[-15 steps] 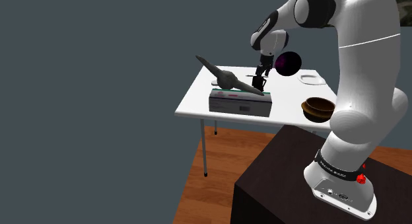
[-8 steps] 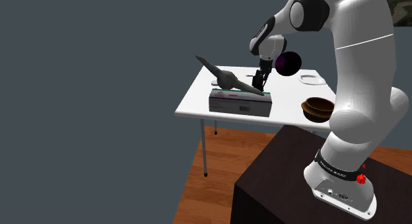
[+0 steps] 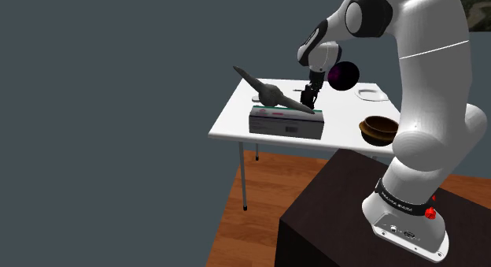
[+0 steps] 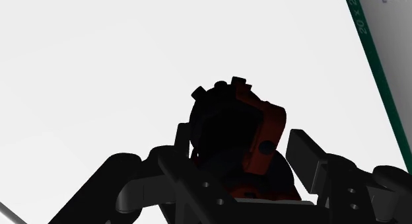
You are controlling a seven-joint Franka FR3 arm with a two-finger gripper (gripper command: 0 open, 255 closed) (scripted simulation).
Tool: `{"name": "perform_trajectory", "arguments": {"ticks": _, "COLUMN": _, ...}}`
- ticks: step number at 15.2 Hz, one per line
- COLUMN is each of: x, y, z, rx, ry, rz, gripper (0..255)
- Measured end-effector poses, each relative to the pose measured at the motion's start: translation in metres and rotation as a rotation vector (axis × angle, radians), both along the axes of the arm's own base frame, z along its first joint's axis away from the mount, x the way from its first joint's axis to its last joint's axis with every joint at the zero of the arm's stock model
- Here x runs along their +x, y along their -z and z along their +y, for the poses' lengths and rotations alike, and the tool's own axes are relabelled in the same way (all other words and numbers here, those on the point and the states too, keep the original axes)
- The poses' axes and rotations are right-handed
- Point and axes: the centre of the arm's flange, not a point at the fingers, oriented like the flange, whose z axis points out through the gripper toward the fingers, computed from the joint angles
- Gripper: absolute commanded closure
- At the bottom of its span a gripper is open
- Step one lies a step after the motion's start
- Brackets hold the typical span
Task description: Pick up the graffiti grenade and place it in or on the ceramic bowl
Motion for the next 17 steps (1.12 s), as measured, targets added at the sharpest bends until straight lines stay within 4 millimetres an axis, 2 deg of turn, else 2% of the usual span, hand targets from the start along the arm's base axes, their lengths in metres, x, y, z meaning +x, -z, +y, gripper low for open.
{"name": "perform_trajectory", "arguments": {"ticks": 8, "x": 0.0, "y": -0.002, "z": 0.0, "rx": 0.0, "ry": 0.0, "rz": 0.001, "gripper": 255}}
{"name": "perform_trajectory", "arguments": {"ticks": 17, "x": -0.001, "y": -0.047, "z": -0.001, "rx": 0.001, "ry": 0.0, "rz": 0.001, "gripper": 255}}
